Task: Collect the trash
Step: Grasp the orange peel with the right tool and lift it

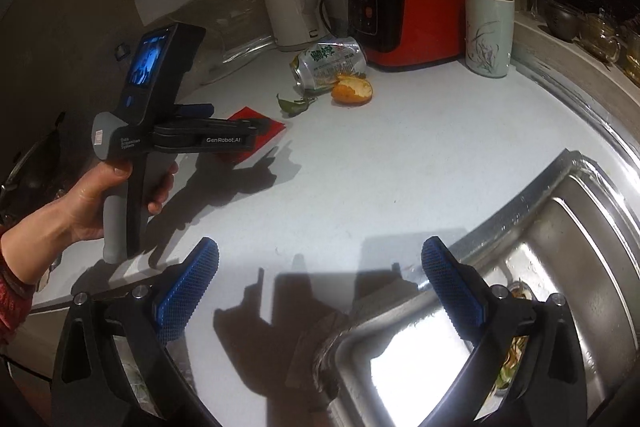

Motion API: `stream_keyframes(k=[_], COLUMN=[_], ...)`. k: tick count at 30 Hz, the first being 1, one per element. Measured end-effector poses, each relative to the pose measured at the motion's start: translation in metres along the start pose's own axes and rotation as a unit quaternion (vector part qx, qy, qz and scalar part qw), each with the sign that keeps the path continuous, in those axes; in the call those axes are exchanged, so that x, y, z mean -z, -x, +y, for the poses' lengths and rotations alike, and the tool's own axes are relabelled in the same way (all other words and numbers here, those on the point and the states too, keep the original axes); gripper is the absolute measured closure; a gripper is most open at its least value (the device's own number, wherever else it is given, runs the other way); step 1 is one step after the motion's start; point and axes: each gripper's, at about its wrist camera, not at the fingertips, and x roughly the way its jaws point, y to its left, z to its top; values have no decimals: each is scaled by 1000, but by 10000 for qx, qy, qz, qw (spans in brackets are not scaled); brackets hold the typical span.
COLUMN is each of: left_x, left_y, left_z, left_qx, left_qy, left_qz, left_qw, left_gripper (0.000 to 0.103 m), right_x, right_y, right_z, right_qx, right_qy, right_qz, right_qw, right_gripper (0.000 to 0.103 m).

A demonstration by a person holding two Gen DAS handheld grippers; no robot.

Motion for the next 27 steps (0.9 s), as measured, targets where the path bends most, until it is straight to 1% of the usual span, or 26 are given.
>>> stream_keyframes(k=[3, 5, 8, 11, 13, 16, 18, 20, 23, 25, 26, 27], left_x=[-16, -22, -23, -21, -19, -17, -16, -15, -14, -14, -14, -13], left_y=[-15, -18, -17, -17, -17, -17, -16, -14, -11, -9, -8, -8], left_z=[3, 7, 15, 21, 23, 29, 33, 36, 39, 41, 42, 43], left_qx=[5, -40, -54, -73, -98, -65, -33, -56, -70, -76, -77, -72], left_qy=[84, 126, 226, 275, 280, 390, 464, 506, 542, 574, 588, 603], left_qz=[42, 55, 81, 116, 126, 129, 127, 108, 85, 59, 50, 43], left_qw=[10000, 9999, 9997, 9995, 9995, 9991, 9988, 9986, 9985, 9983, 9982, 9981], left_gripper=[8, 8, 8, 8, 8, 8, 8, 8, 8, 8, 8, 8], right_x=[-18, -34, -63, -95, -113, -132, -140, -144, -148, -148, -148, -149], right_y=[-21, -39, -72, -108, -130, -159, -174, -185, -199, -204, -207, -208], right_z=[-14, -22, -29, -34, -35, -36, -38, -41, -44, -44, -44, -43], right_qx=[-4, -5, -1, -192, -357, -507, -570, -595, -588, -603, -579, -585], right_qy=[206, 469, 914, 1191, 1301, 1427, 1429, 1445, 1548, 1632, 1680, 1708], right_qz=[52, 61, 72, 105, 164, 264, 323, 398, 494, 556, 593, 609], right_qw=[9998, 9989, 9958, 9926, 9907, 9881, 9876, 9869, 9850, 9832, 9823, 9817], right_gripper=[2, 2, 2, 2, 8, 10, 13, 17, 28, 39, 49, 51])
